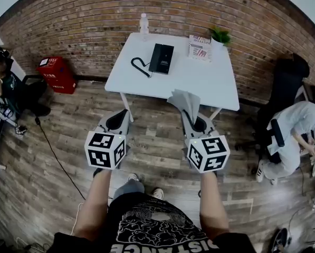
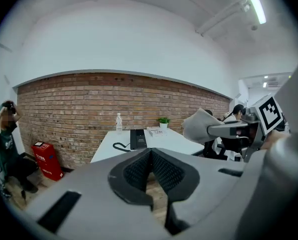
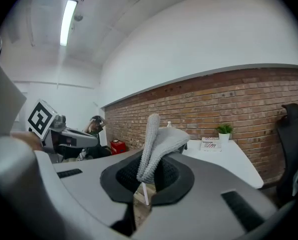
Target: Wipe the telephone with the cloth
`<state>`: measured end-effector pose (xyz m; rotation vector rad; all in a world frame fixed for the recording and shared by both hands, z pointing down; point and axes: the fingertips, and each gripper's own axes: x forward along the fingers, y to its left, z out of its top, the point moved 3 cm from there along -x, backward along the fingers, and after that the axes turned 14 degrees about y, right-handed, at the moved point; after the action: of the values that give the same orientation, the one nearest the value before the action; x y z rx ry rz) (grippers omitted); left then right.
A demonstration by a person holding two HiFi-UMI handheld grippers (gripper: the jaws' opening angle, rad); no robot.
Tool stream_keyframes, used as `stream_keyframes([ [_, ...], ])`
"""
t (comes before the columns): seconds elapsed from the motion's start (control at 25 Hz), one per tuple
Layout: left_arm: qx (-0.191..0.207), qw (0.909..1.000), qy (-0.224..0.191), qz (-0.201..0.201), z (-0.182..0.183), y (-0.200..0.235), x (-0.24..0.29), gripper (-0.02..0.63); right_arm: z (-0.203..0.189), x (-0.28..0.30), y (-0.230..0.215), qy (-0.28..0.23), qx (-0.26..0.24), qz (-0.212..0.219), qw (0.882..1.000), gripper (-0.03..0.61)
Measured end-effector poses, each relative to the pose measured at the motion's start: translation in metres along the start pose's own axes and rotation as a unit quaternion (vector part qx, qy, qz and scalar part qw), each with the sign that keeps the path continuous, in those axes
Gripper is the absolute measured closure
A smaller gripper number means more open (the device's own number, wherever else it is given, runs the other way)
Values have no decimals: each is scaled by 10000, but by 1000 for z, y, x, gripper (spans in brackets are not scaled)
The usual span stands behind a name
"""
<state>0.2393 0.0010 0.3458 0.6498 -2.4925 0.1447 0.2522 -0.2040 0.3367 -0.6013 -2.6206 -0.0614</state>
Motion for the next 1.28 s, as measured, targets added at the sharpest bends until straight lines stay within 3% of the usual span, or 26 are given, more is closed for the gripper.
stream_keyframes([
  [0.24,-25,9998,49,-187,6,25,34,607,4,31,-7,101,3,-125,9999,566],
  [0.8,178,9961,289,-813,62,125,154,607,49,167,-38,481,315,-632,9963,566],
  [1.28,139,9926,366,-1148,85,212,205,607,89,259,-35,716,339,-903,9928,566],
])
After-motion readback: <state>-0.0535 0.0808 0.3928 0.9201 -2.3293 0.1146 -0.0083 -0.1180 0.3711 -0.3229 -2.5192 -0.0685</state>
